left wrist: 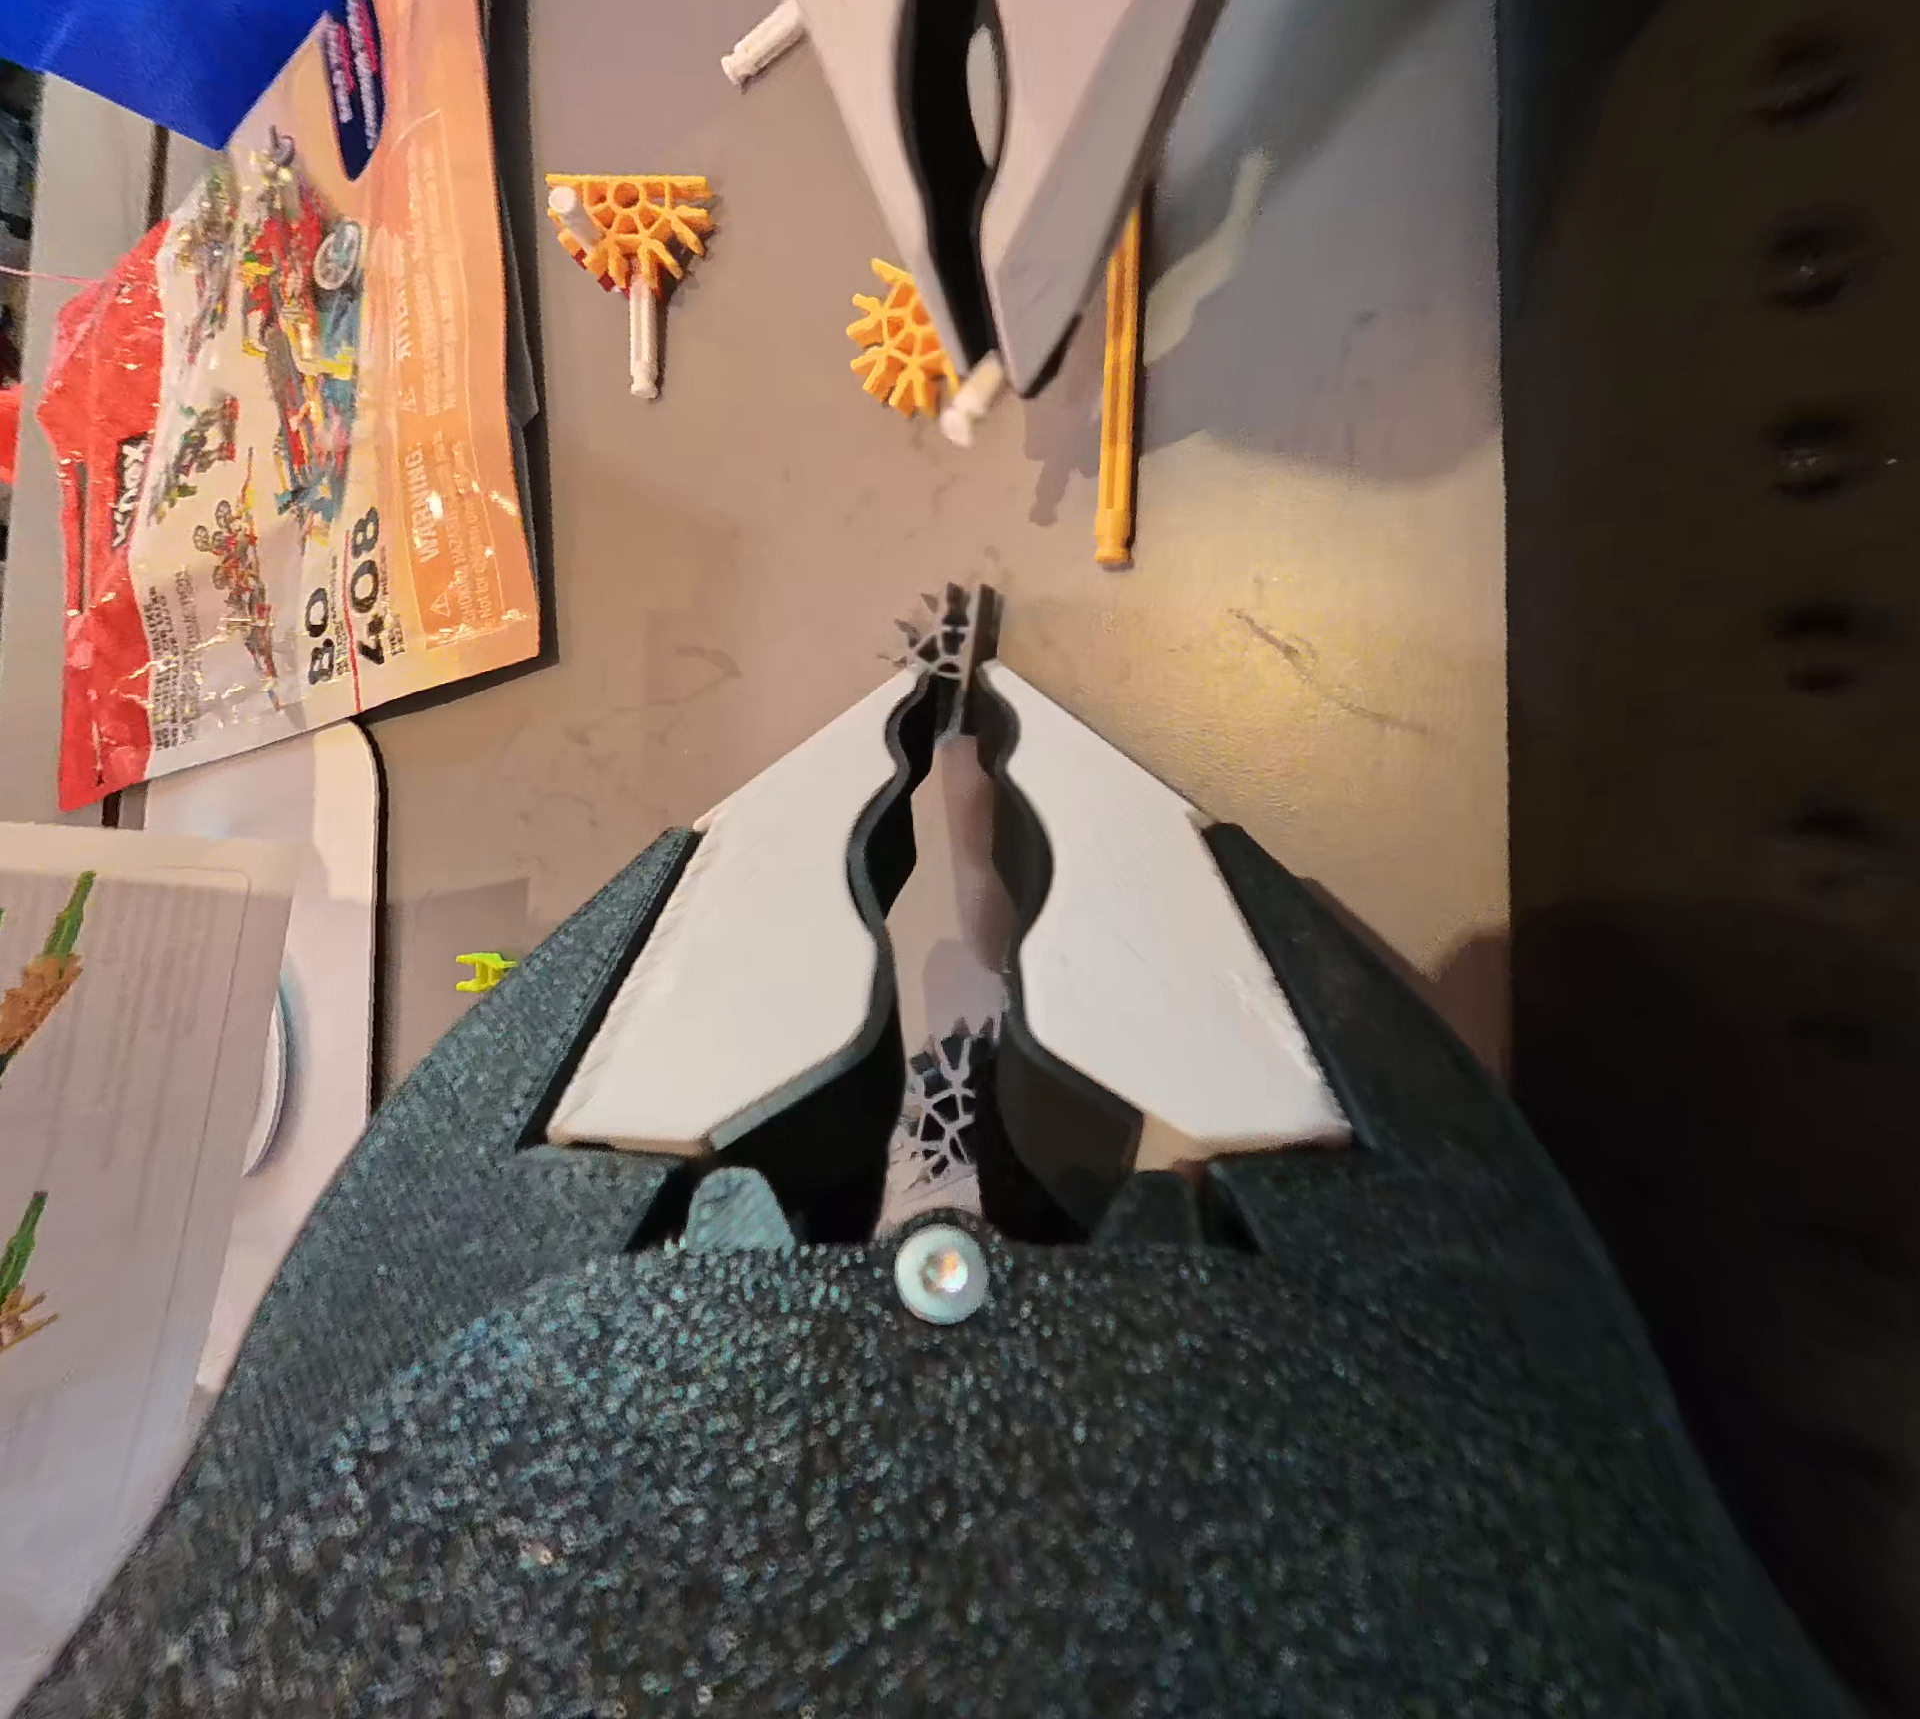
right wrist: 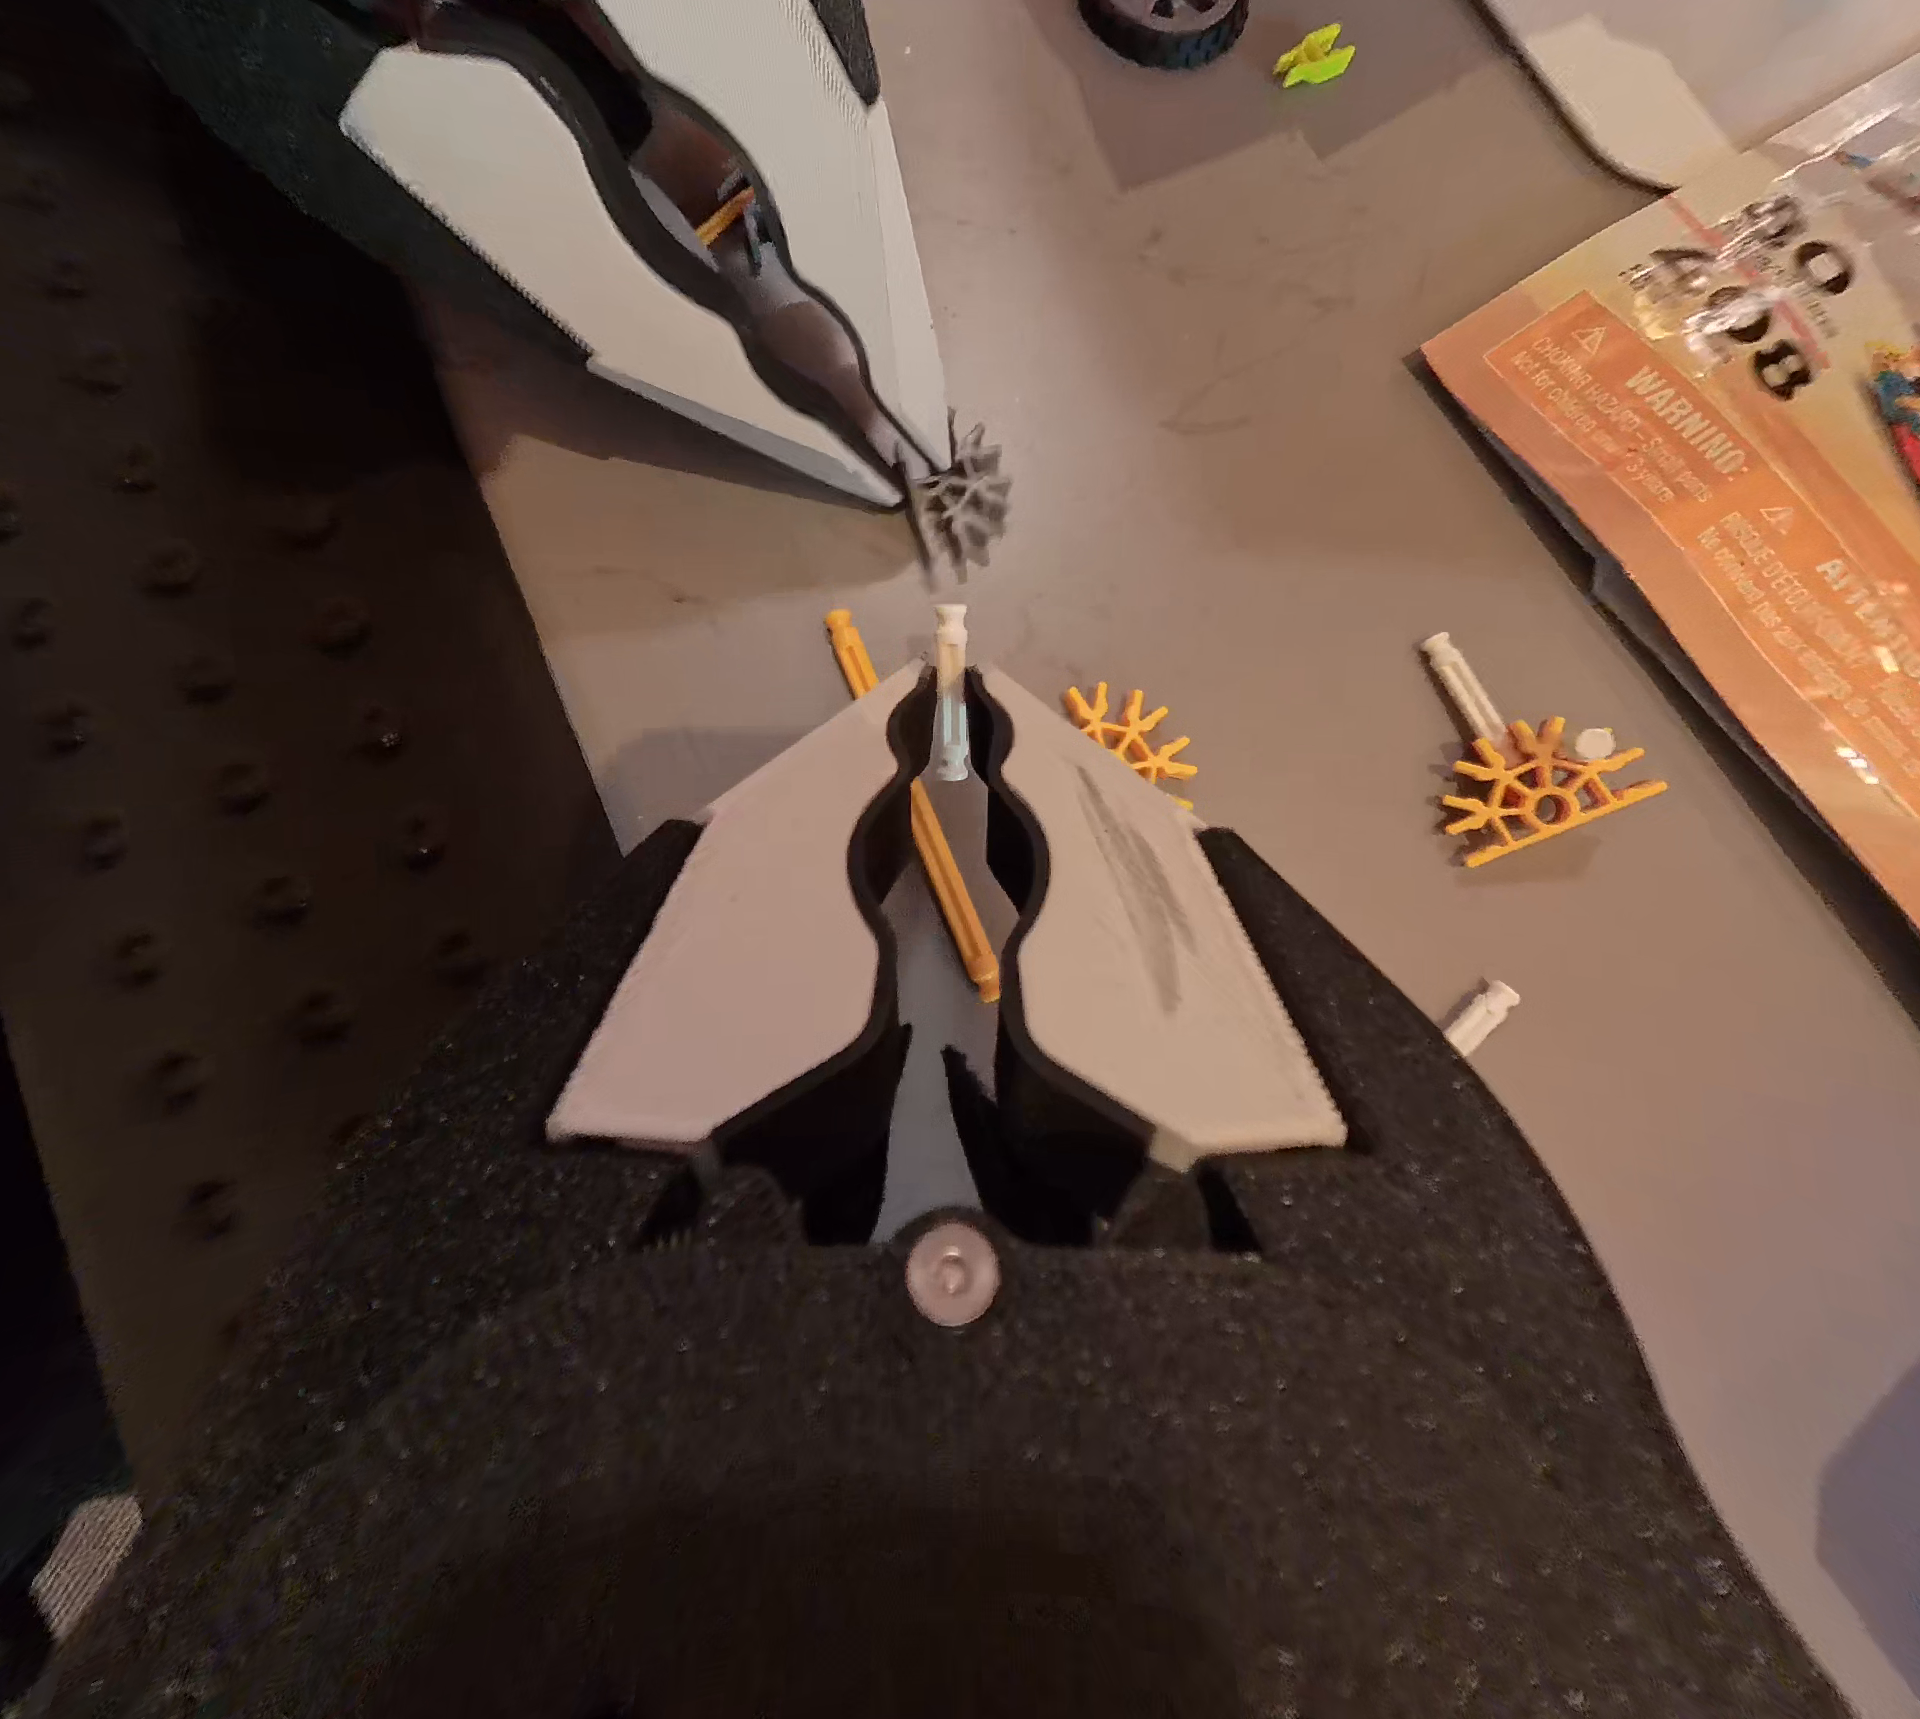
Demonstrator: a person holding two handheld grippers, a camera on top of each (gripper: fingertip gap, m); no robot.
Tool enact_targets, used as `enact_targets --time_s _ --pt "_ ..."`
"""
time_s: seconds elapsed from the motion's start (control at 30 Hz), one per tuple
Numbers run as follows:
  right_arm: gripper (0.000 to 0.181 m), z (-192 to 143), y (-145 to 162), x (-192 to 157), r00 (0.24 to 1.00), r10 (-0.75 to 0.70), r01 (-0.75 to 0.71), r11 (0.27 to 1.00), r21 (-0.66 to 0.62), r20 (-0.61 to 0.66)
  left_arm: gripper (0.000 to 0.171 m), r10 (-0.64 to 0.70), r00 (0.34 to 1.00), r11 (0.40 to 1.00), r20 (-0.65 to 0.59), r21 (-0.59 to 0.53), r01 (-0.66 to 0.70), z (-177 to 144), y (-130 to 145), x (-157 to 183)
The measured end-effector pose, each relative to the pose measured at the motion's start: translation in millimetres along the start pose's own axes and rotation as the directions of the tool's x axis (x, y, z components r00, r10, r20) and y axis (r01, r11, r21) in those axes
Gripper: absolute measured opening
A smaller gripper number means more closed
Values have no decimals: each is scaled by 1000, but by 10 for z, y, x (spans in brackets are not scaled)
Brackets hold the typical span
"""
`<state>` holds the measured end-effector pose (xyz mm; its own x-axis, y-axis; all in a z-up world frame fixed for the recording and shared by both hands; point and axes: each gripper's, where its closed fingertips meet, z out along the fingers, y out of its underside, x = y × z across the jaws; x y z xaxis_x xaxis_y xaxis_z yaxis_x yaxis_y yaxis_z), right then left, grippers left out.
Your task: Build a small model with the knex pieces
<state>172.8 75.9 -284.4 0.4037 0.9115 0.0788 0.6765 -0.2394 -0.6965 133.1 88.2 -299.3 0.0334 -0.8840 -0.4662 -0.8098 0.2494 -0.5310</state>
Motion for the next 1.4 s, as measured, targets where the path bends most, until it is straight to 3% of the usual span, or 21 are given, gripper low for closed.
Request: enact_targets --time_s 0.2,0.37,0.53,0.8,0.93,1.1,1.17,1.27,1.4 --pt "23 95 60 -10 999 27 -25 997 -69 24 0 -4 999 1000 44 28 2 -12 4 -27" --pt "23 80 -94 48 993 105 -105 994 -2 53 0 -7 999 999 48 44 5 -34 -4 -27" --pt "24 239 -159 54 983 148 -146 989 -23 110 0 -8 995 995 102 99 -2 -109 -111 -113" --pt "24 26 -528 33 809 377 -491 855 166 451 0 125 925 969 359 154 -191 -348 -285 -291" --pt "10 -72 -635 97 778 388 -548 804 231 495 0 151 898 955 413 173 -240 -396 -371 -326" --pt "5 -99 -638 123 842 335 -470 840 272 422 0 126 904 955 409 198 -222 -402 -391 -319" --pt "5 -124 -620 127 874 302 -415 872 259 381 9 104 906 953 411 219 -209 -441 -406 -343" --pt "5 -134 -530 98 941 175 -229 960 163 288 22 8 940 955 342 276 -109 -489 -424 -397" --pt "5 -109 -428 82 976 -36 44 999 -31 213 25 -110 985 958 135 278 69 -382 -379 -346"
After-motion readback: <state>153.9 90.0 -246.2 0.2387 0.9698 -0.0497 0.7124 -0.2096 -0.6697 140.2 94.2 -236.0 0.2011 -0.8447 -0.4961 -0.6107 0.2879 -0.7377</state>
